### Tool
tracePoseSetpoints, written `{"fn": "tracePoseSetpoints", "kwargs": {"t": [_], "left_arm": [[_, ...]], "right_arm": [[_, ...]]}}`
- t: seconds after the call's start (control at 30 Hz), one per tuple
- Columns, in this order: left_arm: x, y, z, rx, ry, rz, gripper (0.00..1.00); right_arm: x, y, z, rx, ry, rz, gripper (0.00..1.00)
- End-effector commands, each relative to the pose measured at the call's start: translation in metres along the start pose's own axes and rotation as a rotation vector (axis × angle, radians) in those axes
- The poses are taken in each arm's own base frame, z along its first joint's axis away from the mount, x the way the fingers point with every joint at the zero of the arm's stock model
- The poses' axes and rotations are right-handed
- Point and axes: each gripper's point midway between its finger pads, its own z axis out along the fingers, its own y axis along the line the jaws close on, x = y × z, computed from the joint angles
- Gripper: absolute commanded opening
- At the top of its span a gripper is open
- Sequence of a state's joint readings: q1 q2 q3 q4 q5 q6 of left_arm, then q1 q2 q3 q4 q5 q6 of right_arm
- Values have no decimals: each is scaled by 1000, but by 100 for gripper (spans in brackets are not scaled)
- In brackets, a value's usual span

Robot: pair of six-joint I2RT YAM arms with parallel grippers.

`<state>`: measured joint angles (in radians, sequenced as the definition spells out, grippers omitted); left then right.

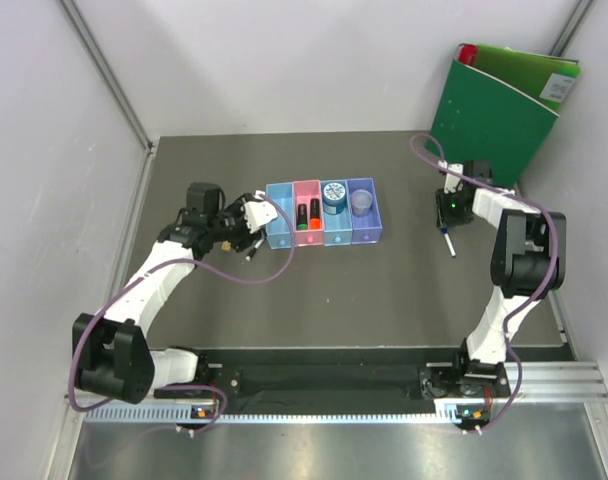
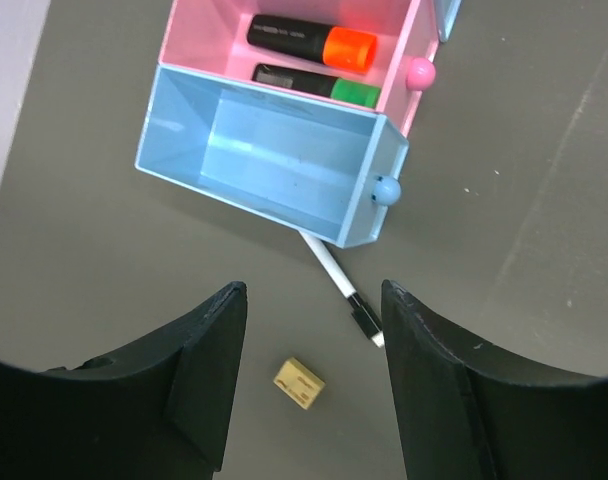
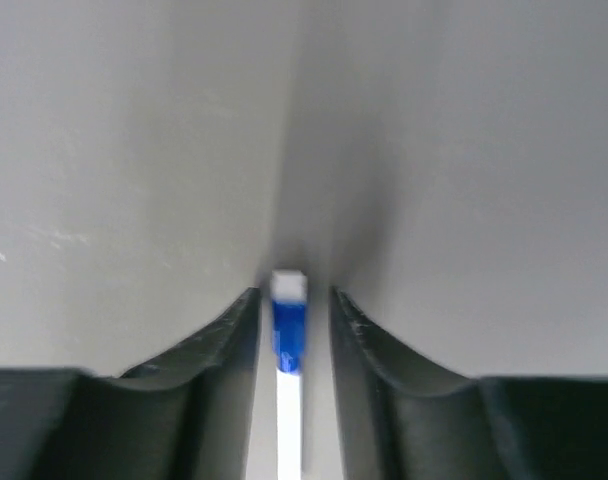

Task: Sort the stationery into containers
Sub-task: Pick up the pen from the center of the board.

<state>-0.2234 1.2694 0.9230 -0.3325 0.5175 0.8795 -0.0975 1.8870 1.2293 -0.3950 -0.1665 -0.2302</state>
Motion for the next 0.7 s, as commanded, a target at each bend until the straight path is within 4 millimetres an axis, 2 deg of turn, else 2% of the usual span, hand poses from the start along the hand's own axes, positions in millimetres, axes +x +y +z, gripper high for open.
{"fn": "tracePoseSetpoints", "kwargs": {"t": [0.0,0.07,0.1,0.17,0.37,0.53,0.63,0.67], "left_arm": [[6,-13,-9,18,26,-49,61],[9,-14,-10,20,42,-61,61],[11,-17,-11,29,52,-79,60],[16,-22,-11,42,69,-95,60],[25,-40,-13,105,103,-147,58],[35,-63,-14,211,149,-204,56],[43,-70,-9,253,181,-240,55],[46,-72,-7,260,196,-262,54]], "right_arm": [[-20,15,6,-5,-35,-57,24],[-21,22,5,-10,-37,-75,16],[-18,24,6,-11,-30,-77,7],[-19,25,2,-8,-39,-76,1],[-22,24,-18,14,-56,-88,0],[-51,20,-59,40,-142,-127,0],[-79,19,-87,57,-218,-139,0],[-95,18,-99,65,-258,-140,0]]}}
